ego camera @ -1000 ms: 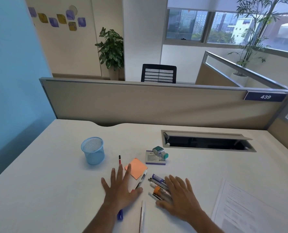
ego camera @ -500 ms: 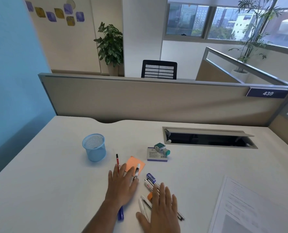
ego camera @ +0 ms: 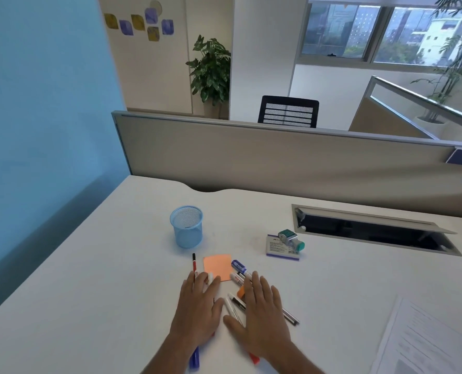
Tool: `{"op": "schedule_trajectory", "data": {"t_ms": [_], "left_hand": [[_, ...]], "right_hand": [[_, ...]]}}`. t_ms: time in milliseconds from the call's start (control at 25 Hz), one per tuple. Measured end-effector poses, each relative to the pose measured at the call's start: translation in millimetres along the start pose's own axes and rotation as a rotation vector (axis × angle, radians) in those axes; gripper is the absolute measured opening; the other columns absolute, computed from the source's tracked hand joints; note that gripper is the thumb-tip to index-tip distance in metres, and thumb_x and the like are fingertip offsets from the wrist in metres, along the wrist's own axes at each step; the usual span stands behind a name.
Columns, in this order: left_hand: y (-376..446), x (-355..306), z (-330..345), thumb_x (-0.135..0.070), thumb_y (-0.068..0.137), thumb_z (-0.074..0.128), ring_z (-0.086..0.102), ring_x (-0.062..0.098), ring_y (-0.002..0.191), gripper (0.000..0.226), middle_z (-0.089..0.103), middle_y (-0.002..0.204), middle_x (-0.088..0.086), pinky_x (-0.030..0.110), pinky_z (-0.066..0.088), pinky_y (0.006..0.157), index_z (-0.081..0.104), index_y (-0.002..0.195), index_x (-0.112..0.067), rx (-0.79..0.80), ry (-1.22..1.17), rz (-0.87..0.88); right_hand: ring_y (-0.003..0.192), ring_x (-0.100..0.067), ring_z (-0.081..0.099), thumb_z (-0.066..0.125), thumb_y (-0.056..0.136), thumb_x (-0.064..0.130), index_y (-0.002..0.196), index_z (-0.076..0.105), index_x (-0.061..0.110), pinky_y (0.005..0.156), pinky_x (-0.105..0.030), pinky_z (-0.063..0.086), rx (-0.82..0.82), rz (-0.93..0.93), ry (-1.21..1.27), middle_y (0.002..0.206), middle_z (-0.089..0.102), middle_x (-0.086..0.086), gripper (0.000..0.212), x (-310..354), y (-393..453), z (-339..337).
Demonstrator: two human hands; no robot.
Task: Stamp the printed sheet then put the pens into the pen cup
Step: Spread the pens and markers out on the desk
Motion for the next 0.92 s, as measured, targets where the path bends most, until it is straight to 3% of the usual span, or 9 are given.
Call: {"op": "schedule_trajectory", "data": {"t_ms": [240,440,560,920], "left_hand": [[-26,35,-12,-0.057,0.087,0.041,0.042,0.033,0.127,0.052,0.052,0.125,0.010,0.043,0.036,0.109,0.061,0.122,-0.023,-0.192,-0.120,-0.154],[-34,37,-21,-0.070,0.083,0.025,0.028,0.039,0.140,0.078,0.038,0.149,0.020,0.047,0.025,0.115,0.055,0.130,-0.016,-0.215,-0.175,-0.412],[-30,45,-20,-0.067,0.090,0.034,0.018,0.034,0.145,0.071,0.029,0.156,0.014,0.045,0.019,0.117,0.045,0.140,-0.017,-0.193,-0.143,-0.493],[-4,76,-18,-0.055,0.093,0.044,0.028,0.037,0.141,0.064,0.041,0.150,0.015,0.053,0.022,0.114,0.050,0.137,-0.009,-0.254,-0.113,-0.644]], "right_hand": [[0.150,-0.022,-0.010,0.020,0.081,0.081,0.155,-0.001,0.018,0.117,-0.041,-0.012,0.015,-0.231,-0.014,0.163,-0.011,-0.004,0.100,24,21,1],[0.150,-0.023,0.001,0.034,0.086,0.071,0.155,0.010,0.015,0.119,-0.041,-0.004,0.014,-0.369,0.024,0.164,0.001,-0.006,0.091,62,45,-1],[0.150,-0.024,0.007,0.037,0.091,0.060,0.154,0.015,0.011,0.120,-0.040,0.002,0.001,-0.403,0.044,0.164,0.008,-0.008,0.083,80,62,1],[0.150,-0.025,0.003,0.027,0.103,0.038,0.154,0.006,0.006,0.122,-0.039,0.001,0.002,-0.478,0.064,0.163,0.007,-0.013,0.064,121,107,11]]}}
Point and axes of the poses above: each hand's wrist, its own y-axis towards the middle knuckle, its own z-axis out of the palm, x = y × z, the point moved 1 cm from there along y, towards the middle knuckle
